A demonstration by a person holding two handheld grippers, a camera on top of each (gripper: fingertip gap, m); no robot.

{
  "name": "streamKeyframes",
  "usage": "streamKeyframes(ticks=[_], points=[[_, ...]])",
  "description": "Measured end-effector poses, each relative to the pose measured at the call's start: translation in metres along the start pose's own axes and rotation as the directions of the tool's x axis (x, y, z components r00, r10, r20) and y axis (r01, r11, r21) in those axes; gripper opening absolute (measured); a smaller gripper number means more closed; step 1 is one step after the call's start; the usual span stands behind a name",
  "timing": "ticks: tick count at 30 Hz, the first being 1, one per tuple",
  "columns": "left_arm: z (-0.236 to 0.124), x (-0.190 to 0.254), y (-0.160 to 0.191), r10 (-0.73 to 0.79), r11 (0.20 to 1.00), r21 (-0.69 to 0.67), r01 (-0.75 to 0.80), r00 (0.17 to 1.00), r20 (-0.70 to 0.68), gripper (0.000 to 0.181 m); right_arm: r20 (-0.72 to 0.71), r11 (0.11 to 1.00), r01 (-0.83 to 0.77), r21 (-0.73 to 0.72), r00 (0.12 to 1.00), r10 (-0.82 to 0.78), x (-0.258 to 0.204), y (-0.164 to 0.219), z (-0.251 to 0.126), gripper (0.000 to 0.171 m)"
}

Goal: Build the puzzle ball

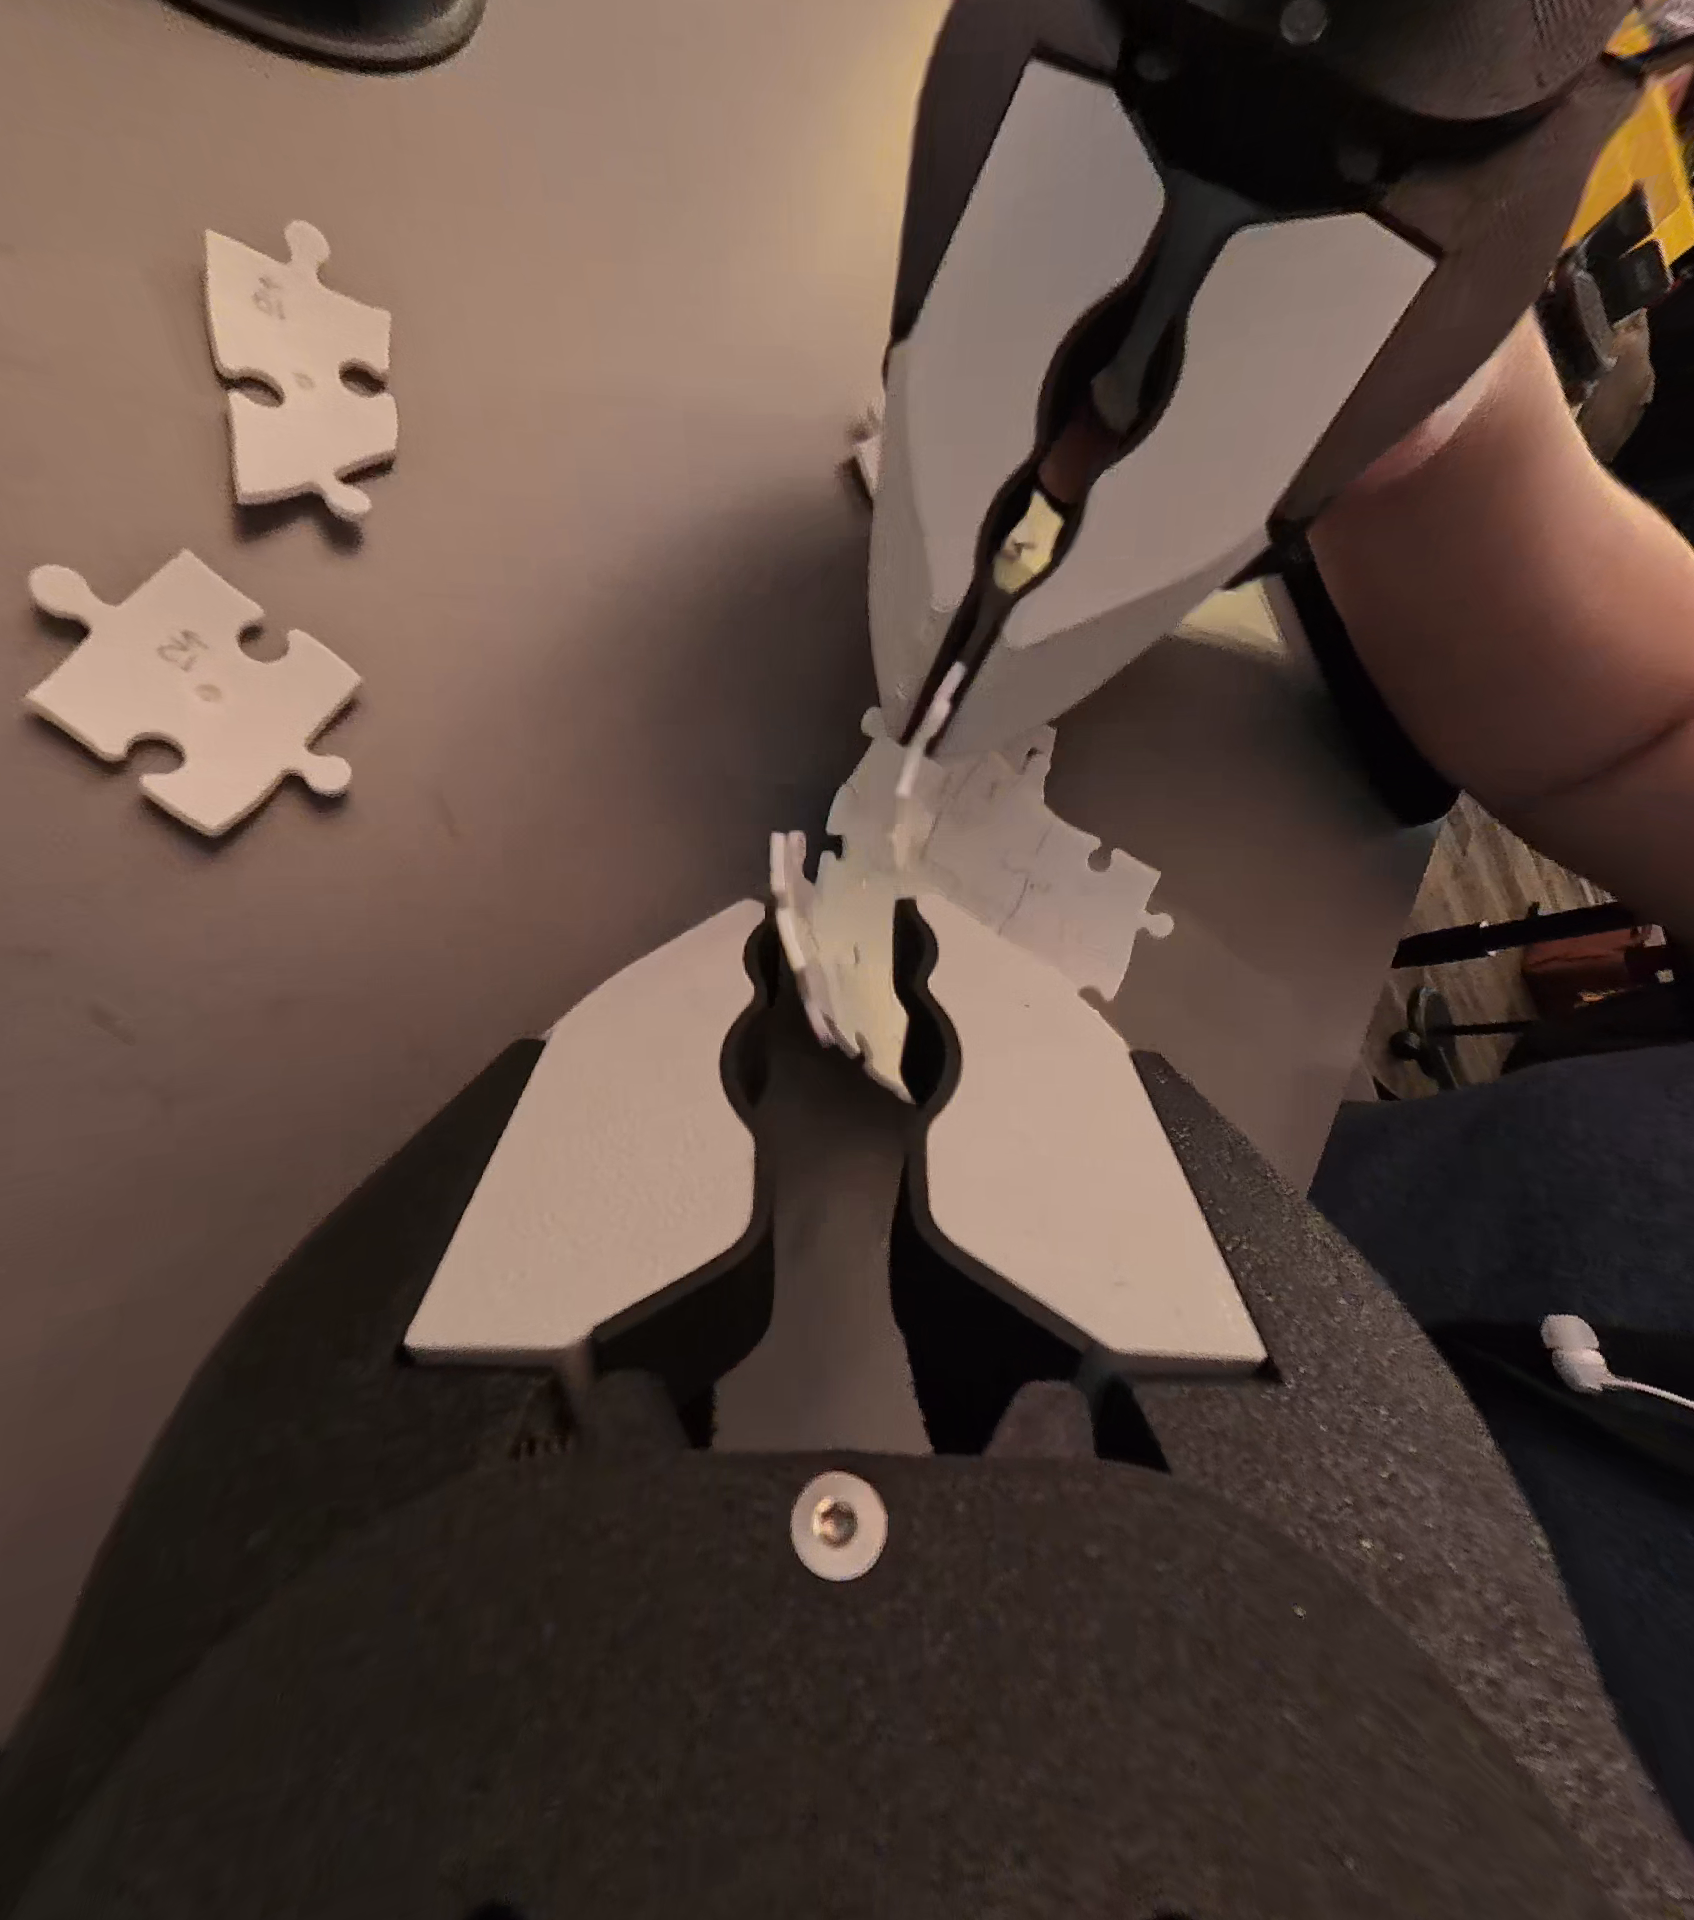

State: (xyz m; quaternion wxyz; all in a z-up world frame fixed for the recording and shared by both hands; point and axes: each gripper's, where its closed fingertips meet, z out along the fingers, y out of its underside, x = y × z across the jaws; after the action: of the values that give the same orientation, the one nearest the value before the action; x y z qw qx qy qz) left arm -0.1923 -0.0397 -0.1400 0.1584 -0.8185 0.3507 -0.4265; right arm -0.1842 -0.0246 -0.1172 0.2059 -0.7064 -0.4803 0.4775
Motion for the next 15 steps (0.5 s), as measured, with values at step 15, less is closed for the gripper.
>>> streamKeyframes(ticks=[15], points=[[0.0055, -0.0006, 0.0035, 0.034, 0.998, -0.061, -0.033, 0.999, 0.015, 0.009, 0.057, 0.999, 0.021, -0.048, 0.998, -0.018, 0.0071, 0.0032, 0.0071, 0.003]])
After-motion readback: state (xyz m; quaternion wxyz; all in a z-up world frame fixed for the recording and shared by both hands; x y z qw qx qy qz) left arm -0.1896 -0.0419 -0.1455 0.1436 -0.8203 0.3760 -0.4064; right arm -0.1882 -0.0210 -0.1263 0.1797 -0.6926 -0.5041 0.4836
